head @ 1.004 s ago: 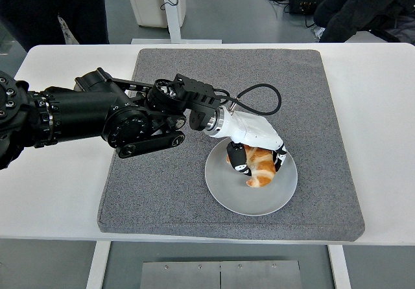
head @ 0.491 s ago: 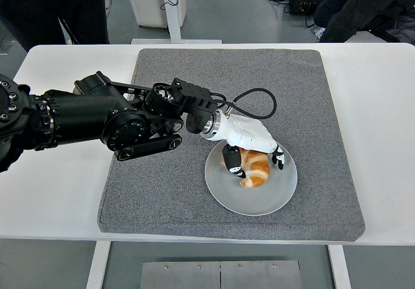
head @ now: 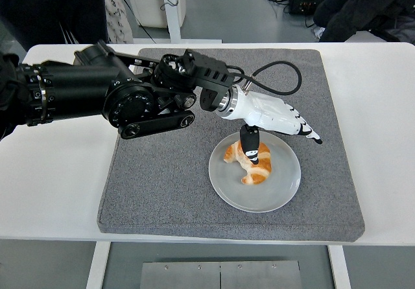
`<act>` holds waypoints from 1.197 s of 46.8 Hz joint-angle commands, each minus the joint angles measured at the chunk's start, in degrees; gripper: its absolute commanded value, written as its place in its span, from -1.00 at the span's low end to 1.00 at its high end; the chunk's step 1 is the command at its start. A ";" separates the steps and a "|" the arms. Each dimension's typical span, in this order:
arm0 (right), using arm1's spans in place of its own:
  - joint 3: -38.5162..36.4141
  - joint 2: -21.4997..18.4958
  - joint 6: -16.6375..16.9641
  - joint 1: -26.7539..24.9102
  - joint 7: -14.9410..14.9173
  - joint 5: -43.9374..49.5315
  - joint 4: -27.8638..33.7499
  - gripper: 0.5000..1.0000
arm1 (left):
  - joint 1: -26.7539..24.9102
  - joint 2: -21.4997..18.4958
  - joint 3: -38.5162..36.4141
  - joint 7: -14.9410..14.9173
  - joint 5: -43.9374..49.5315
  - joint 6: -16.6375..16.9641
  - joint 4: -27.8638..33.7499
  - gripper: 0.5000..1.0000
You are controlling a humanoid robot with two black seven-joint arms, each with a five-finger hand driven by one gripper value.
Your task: Place the bread on the plate
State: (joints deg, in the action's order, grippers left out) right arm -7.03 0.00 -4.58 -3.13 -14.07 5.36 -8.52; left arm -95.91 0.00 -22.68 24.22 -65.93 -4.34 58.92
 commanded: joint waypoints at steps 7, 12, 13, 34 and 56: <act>0.00 0.00 0.01 -0.04 0.00 0.00 0.17 1.00 | -5.86 0.00 3.42 -0.05 2.90 -2.68 1.81 1.00; 0.00 0.00 -0.07 -0.04 0.00 0.00 0.17 1.00 | -8.06 0.00 7.20 -0.05 4.05 -5.41 1.63 1.00; 0.00 0.00 -0.07 -0.04 0.00 0.00 0.17 1.00 | -8.41 0.00 7.99 -0.05 4.31 -5.59 1.55 1.00; -0.09 0.00 0.01 -0.04 0.00 0.00 0.09 1.00 | -2.44 -1.49 16.17 -0.05 22.85 -5.50 -20.86 1.00; 0.00 0.00 -0.16 -0.74 0.00 0.09 0.53 1.00 | 18.03 -3.96 19.24 -0.40 53.79 -5.15 -36.68 1.00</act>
State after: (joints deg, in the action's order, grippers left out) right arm -7.03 0.00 -4.64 -3.79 -14.07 5.44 -8.03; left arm -80.71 -3.80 -5.21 23.76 -14.86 -9.46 22.98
